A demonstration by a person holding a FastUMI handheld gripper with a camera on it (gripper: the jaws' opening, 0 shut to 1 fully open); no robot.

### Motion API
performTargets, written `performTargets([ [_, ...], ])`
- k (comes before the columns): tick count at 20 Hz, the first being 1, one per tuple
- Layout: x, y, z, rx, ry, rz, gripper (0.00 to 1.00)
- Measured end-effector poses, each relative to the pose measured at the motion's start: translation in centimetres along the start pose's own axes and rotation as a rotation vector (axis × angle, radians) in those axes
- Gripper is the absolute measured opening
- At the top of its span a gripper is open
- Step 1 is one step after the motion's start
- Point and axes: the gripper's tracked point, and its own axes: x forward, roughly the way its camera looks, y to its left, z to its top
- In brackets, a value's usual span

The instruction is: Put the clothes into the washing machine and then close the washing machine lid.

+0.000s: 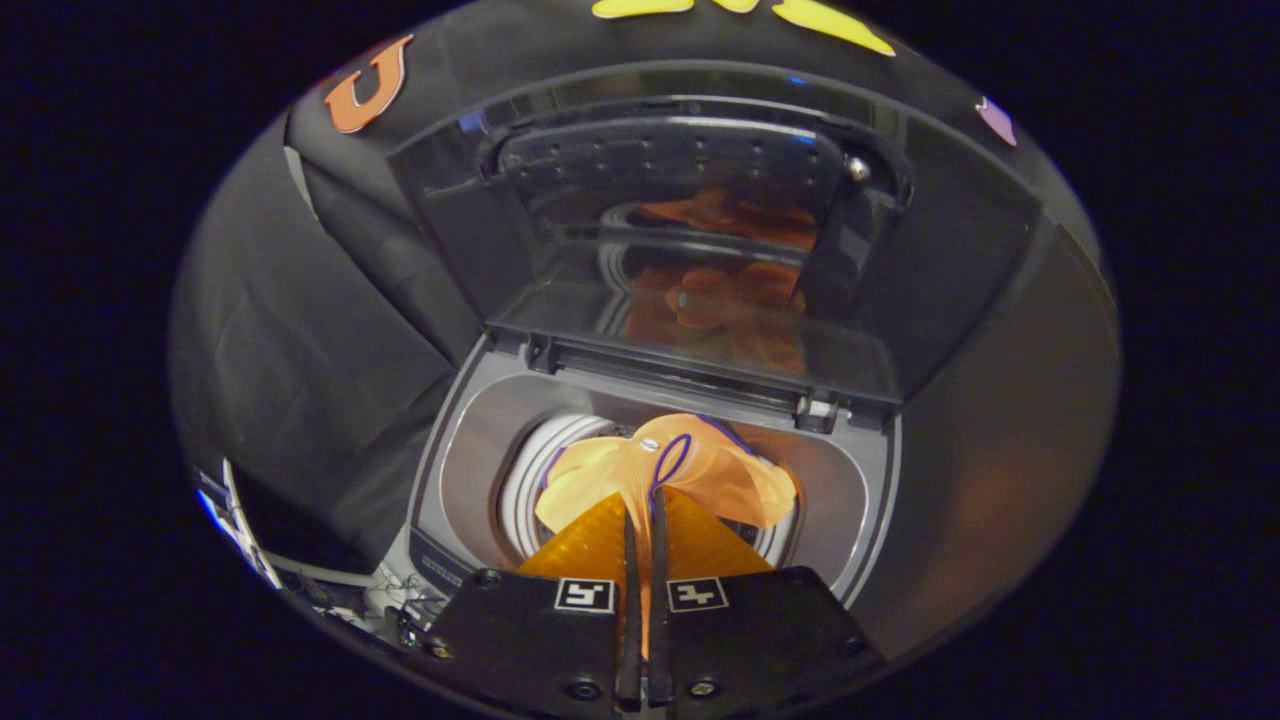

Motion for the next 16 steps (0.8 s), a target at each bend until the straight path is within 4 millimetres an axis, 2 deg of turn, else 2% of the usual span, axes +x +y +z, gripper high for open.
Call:
performTargets([
  [10,5.5,0.3,-2.4,-0.006,0.044,-0.042,0.06],
  [16,8.0,0.7,-4.3,-0.019,0.102,-0.051,0.06],
])
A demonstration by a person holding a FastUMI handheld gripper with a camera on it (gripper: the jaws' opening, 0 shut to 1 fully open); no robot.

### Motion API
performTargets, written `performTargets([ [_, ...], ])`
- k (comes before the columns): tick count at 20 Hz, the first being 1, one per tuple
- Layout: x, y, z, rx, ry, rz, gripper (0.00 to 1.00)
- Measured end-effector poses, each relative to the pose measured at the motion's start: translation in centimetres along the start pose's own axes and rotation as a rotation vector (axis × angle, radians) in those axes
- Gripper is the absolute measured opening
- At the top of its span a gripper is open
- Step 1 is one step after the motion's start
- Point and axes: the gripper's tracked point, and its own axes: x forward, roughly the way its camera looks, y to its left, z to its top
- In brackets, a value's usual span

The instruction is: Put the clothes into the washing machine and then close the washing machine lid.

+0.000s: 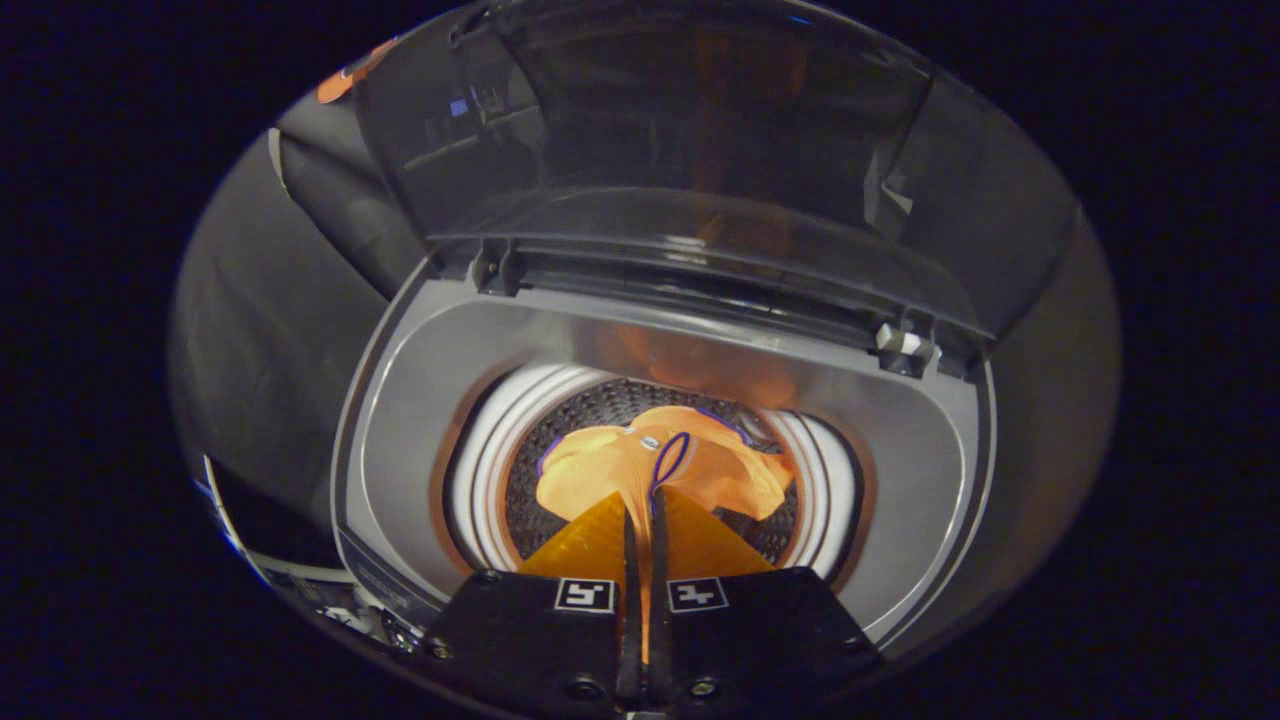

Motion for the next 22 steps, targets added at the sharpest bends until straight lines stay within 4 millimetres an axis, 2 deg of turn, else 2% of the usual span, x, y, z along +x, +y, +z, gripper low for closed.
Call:
performTargets([
  [7,1.0,0.0,-1.0,-0.004,0.015,-0.02,0.06],
  [11,1.1,-0.4,-0.5,-0.01,-0.012,-0.033,0.06],
  [12,1.3,-0.3,-0.3,-0.002,-0.03,-0.029,0.09],
  [14,1.1,-0.5,-0.2,-0.019,-0.025,-0.044,0.72],
  [15,0.9,-0.4,-0.4,-0.027,-0.022,-0.045,1.0],
  [22,-1.0,-0.7,-1.2,-0.028,-0.03,-0.051,1.0],
])
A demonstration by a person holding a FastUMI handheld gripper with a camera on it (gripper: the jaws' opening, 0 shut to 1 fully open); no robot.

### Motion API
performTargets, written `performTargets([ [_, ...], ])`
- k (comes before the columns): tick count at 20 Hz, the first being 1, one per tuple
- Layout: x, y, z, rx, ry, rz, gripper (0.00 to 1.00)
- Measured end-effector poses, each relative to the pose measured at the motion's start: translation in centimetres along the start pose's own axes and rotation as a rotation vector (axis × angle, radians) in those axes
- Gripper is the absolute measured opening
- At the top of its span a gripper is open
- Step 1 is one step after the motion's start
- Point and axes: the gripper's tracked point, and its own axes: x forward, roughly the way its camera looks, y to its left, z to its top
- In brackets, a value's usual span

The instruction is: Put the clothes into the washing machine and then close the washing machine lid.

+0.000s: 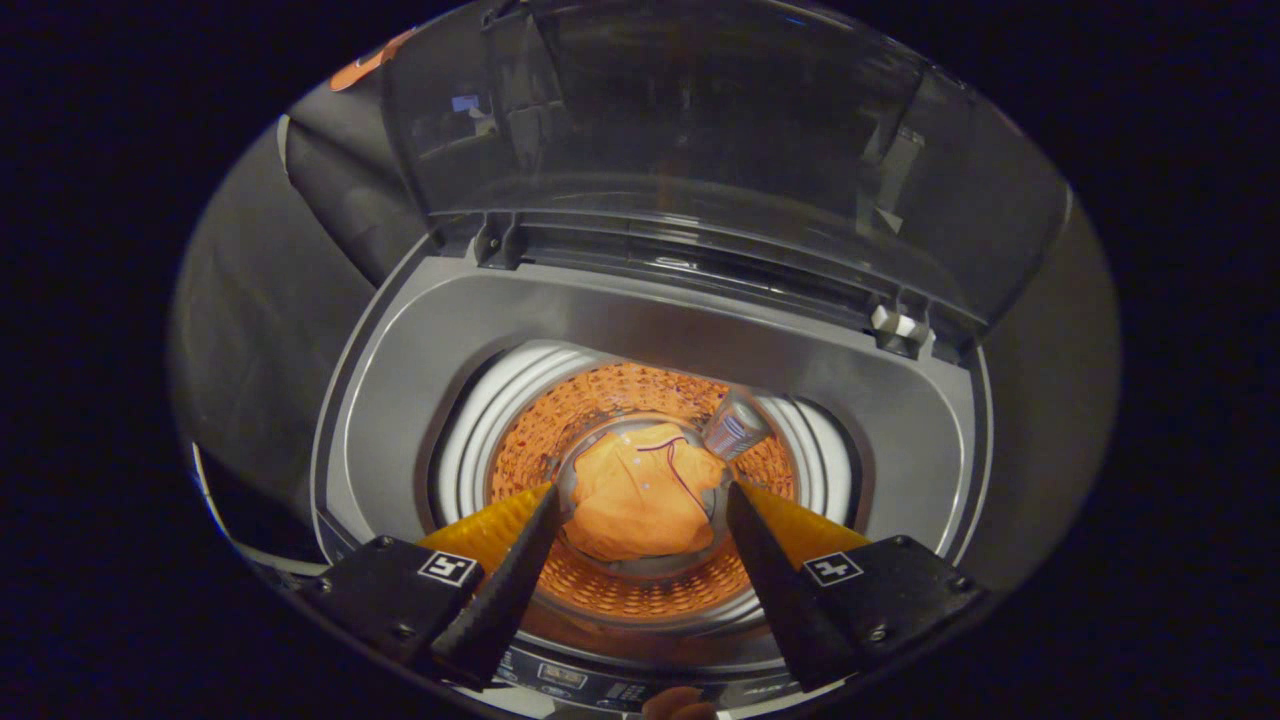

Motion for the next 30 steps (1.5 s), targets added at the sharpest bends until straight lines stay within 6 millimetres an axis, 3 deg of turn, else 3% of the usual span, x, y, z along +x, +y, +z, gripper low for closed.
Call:
performTargets([
  [3,-2.6,-0.3,0.7,-0.001,-0.053,0.009,1.0],
  [7,-8.6,-1.5,3.1,0.033,-0.198,0.016,1.0],
  [11,-16.7,-2.6,4.7,0.088,-0.346,0.032,1.0],
  [15,-25.5,-4.1,4.7,0.158,-0.511,0.038,1.0],
  [19,-34.9,-6.2,2.3,0.206,-0.651,0.019,1.0],
  [23,-41.4,-8.3,-1.8,0.219,-0.743,-0.043,1.0],
  [26,-45.1,-9.6,-5.1,0.242,-0.795,-0.087,1.0],
  [30,-47.4,-10.0,-8.1,0.283,-0.823,-0.088,1.0],
])
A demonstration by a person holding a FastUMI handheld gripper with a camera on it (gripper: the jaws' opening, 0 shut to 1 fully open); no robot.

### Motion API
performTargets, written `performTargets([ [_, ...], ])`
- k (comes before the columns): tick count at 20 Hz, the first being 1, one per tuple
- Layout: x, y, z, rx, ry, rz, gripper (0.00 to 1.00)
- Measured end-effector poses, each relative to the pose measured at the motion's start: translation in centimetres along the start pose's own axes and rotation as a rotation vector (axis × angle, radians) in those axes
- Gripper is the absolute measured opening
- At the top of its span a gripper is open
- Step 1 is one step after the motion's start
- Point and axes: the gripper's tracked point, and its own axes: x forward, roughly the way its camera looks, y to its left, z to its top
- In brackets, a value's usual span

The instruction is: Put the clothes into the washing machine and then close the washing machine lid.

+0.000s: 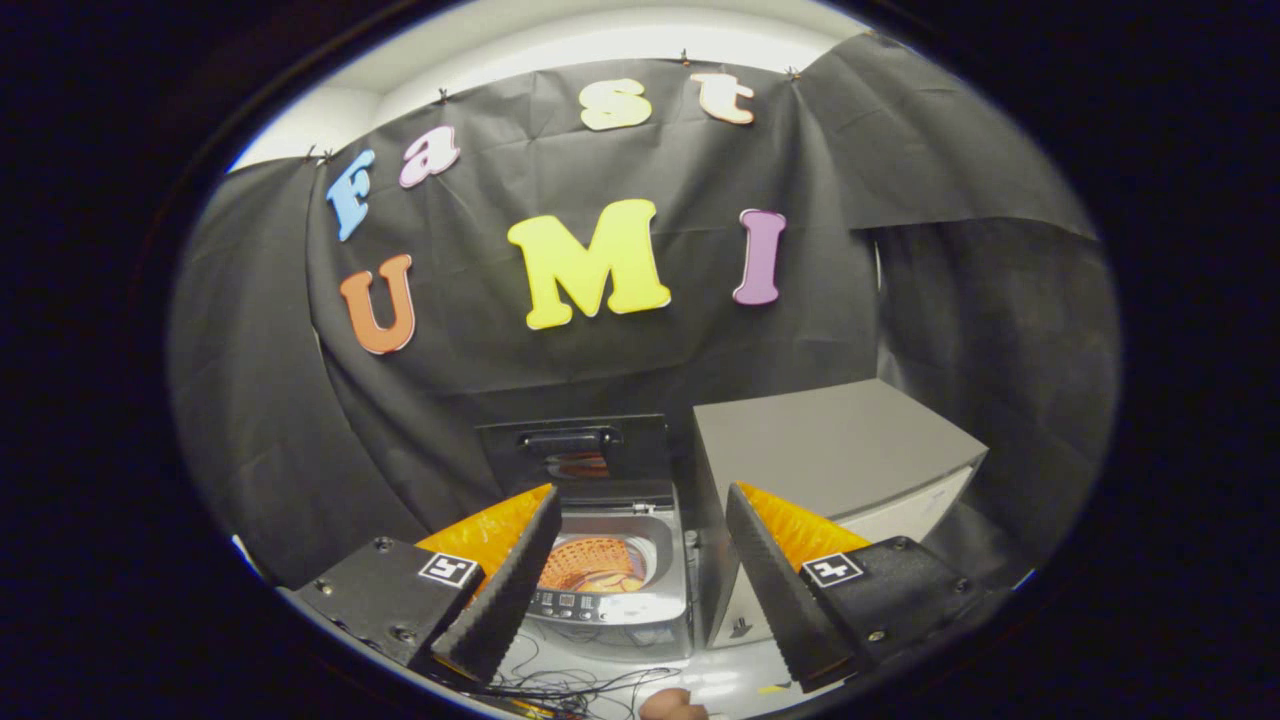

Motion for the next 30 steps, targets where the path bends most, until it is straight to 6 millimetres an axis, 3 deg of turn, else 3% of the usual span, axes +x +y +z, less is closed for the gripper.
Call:
performTargets([
  [6,-2.4,-1.6,-1.9,-0.036,-0.014,-0.009,1.0],
  [17,-2.4,-3.9,-2.4,-0.025,-0.001,-0.016,1.0],
  [30,-2.3,-4.9,-1.7,-0.05,-0.002,-0.04,1.0],
])
